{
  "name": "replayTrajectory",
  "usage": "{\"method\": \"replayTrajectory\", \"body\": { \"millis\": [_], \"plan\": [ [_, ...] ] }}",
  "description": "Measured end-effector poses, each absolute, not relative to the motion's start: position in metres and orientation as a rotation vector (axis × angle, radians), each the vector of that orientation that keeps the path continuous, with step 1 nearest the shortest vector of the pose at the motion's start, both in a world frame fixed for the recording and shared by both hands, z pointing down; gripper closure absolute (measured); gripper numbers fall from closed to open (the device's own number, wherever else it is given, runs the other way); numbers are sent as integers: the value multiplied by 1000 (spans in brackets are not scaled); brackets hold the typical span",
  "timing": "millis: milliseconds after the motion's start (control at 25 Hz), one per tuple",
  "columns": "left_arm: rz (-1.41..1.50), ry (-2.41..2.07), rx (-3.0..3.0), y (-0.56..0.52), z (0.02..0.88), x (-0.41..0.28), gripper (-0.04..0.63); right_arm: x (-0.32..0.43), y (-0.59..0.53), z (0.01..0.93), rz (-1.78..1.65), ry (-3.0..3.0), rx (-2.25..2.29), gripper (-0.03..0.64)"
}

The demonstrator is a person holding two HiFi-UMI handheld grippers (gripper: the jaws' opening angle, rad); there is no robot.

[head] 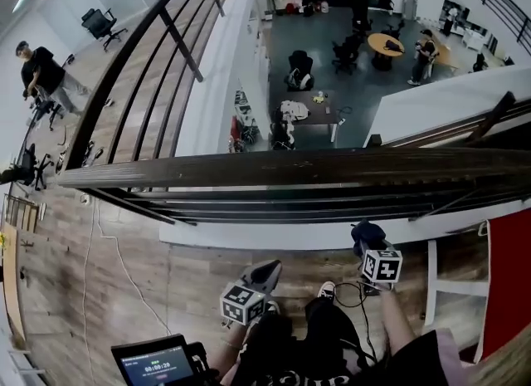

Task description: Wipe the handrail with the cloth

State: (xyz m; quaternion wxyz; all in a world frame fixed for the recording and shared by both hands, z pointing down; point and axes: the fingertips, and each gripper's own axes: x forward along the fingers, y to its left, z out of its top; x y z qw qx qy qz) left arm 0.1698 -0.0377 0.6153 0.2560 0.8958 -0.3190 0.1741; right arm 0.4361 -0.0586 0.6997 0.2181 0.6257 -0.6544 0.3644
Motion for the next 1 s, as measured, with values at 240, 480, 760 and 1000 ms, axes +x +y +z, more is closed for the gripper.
{"method": "replayTrajectory", "body": {
  "millis": [240,480,760,1000],
  "plan": [
    [428,-867,2476,-34,585,102,594,340,-43,659,1034,-1870,1757,508],
    [368,-865,2520,-17,582,46,595,253,-7,648,1050,-1920,1772,508],
    [280,-873,2536,10,556,5,595,190,35,612,1030,-1970,1789,508],
    [224,-841,2556,45,521,13,595,171,78,567,1009,-2012,1759,508]
  ]
}}
